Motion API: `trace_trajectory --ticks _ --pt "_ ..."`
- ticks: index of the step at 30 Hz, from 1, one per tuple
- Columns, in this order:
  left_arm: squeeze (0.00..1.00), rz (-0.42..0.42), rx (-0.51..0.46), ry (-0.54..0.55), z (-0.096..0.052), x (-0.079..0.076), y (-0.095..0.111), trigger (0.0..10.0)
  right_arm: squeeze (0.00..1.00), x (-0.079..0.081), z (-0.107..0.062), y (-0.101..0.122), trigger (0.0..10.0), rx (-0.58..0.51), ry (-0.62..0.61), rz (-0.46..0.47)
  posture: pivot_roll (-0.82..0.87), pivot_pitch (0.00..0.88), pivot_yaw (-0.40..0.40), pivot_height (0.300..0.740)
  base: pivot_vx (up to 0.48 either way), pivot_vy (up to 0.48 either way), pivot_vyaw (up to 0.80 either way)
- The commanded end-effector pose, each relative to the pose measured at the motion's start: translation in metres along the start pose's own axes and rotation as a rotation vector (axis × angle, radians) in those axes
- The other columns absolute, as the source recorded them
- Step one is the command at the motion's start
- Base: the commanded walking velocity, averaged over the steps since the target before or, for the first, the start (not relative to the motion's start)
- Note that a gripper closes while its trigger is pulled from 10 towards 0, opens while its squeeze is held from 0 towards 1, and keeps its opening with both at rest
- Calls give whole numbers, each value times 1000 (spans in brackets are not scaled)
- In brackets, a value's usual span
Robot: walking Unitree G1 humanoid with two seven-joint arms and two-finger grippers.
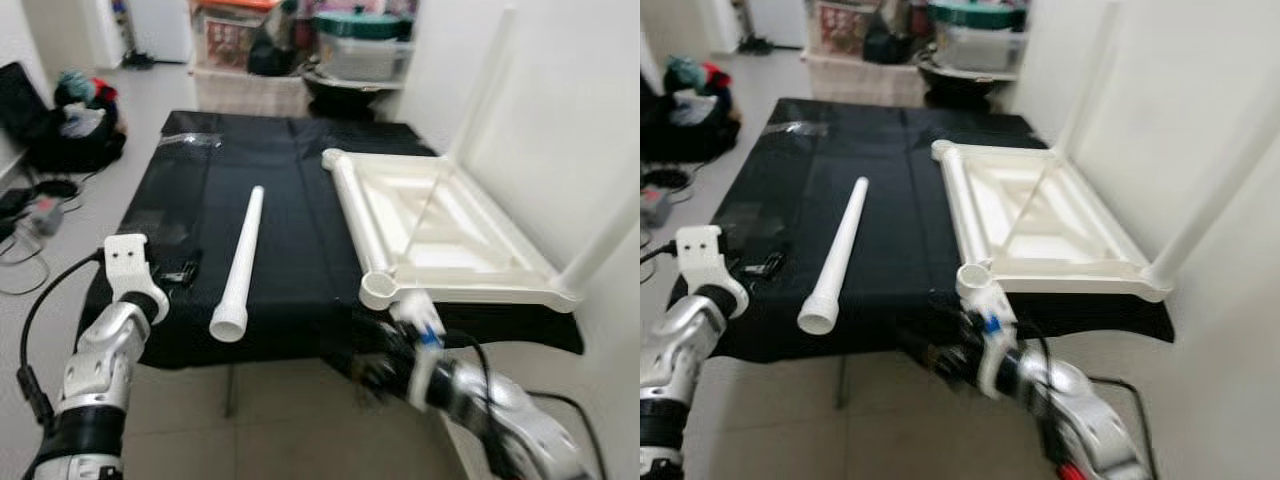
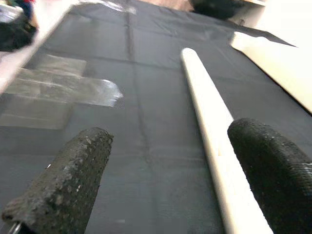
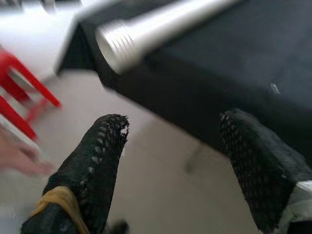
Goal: Building children table
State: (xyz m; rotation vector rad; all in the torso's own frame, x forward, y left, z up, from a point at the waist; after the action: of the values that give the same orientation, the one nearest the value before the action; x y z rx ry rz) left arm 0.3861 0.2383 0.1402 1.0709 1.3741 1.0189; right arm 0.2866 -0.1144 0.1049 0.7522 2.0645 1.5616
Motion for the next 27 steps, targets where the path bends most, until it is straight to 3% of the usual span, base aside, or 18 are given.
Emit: trace_trajectory --ticks 1,2,5,6,7,9,10,16,27 --pt "0 7 45 5 2 3 -11 10000 0 -22 2 5 10000 -6 -125 -42 60 0 -82 740 0 0 0" --pt "0 5 76 20 3 6 -17 10000 0 -34 5 10 10000 -20 -197 -26 60 0 -82 740 0 0 0" --pt "0 3 127 57 4 13 -28 10000 0 -42 6 19 10000 -49 -244 -12 60 0 -82 740 0 0 0" --pt "0 -1 194 96 3 21 -40 10000 0 -49 7 26 10000 -73 -280 -3 58 0 -82 740 0 0 0" --pt "0 -32 227 109 2 23 -47 10000 0 -60 5 32 10000 -77 -348 -37 54 0 -83 740 0 0 0" --pt "0 -56 244 114 2 24 -51 10000 0 -67 3 35 10000 -77 -390 -65 54 0 -83 740 0 0 0" --pt "0 -111 247 108 3 23 -51 10000 0 -78 -3 35 10000 -54 -455 -154 50 0 -86 740 0 0 0" --pt "0 -147 258 112 4 22 -53 10000 0 -88 -13 35 10000 -45 -506 -172 42 0 -89 740 0 0 0" --pt "0 -153 248 100 7 23 -51 10000 0 -96 -14 44 10000 -84 -553 -180 46 0 -96 740 0 0 0"
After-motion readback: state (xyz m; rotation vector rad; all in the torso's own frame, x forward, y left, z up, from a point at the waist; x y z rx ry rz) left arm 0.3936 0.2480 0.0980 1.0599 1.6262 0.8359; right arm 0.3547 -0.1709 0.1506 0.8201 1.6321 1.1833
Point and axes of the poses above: a point about 5 cm out from each wrist's last joint towards the gripper, its own z axis pointing out of the wrist towards the gripper, its own y axis along the axis of the wrist's last joint, x = y × z, the point moved 5 cm from there along z, pointing out of the wrist towards the gripper, and after that the axes turned 4 degrees about -z, right-handed, at the moved point
